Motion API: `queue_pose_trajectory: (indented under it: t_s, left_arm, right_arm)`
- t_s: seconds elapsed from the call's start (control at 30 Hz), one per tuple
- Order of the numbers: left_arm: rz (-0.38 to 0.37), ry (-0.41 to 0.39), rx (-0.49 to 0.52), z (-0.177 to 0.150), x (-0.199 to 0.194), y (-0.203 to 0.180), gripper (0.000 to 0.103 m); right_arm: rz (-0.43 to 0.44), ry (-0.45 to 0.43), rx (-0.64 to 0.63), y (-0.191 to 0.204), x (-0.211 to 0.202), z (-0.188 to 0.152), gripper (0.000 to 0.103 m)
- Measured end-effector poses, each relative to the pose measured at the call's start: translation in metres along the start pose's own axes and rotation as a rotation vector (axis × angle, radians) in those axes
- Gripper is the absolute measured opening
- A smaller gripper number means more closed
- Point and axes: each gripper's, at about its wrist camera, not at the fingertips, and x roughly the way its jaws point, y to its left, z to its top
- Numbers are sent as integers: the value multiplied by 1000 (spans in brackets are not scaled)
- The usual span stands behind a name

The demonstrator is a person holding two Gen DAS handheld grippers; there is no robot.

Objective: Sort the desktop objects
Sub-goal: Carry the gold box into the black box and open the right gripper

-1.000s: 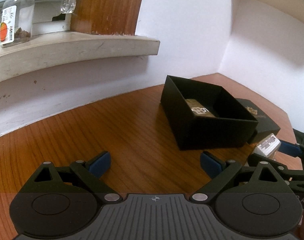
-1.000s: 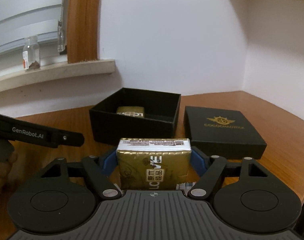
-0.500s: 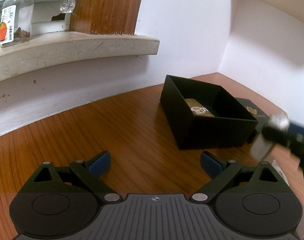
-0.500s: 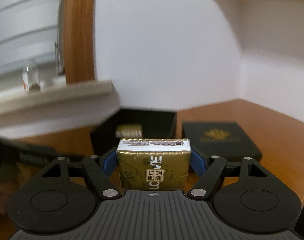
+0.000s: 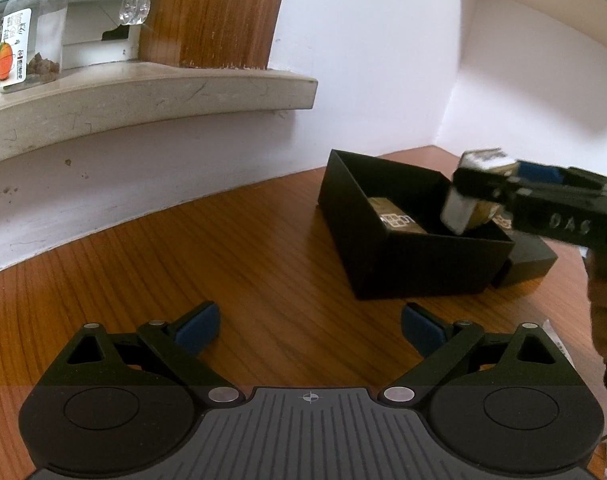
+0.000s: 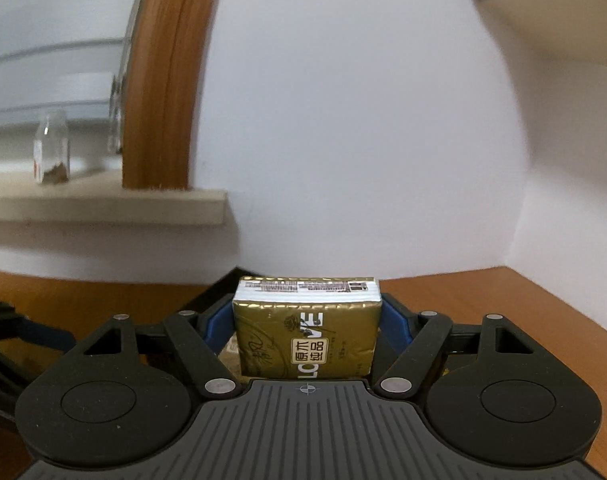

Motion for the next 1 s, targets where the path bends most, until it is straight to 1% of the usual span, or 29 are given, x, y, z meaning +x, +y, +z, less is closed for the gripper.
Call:
queue_pose_trajectory:
  t_s: [0.07,0.23,0.33,0.4,0.67,0.8,0.83,0.9,0.93,0.97,1.0]
  left_arm:
    - [0,0,0,0,0,0,99]
    - [1,1,1,0,1,0,99]
    - [-1,1,1,0,1,0,100]
    - [-7,2,2,0,1,0,101]
    - [-5,3,3,0,2,-1,101]
    - [-5,3,3,0,2,-1,101]
    - [-5,3,3,0,2,-1,101]
    - [-11,3,6,-1,2,-2,100]
    - [-16,4,9,-1,1,-2,100]
    - [-21,3,10,-1,1,-2,98]
    - [-27,1,9,-1,1,-2,94]
  right_arm:
    - [-2,-3,-18,3,1,-2,74]
    - [33,11,-19,6,1,-3,77]
    - [43,5,-13,8,0,-4,82]
    - [40,2,-1,6,-1,-4,82]
    - [-20,-15,46,-5,-7,-4,82]
    - [-36,-16,73,-14,-20,-9,82]
    - [-37,-15,88,-16,-25,-11,80]
    - [-32,-1,121,-19,-35,-18,54]
    - [-24,14,137,-21,-41,-22,38]
    - [-23,23,150,-23,-46,-26,37]
    - [-23,30,160,-23,-52,-30,37]
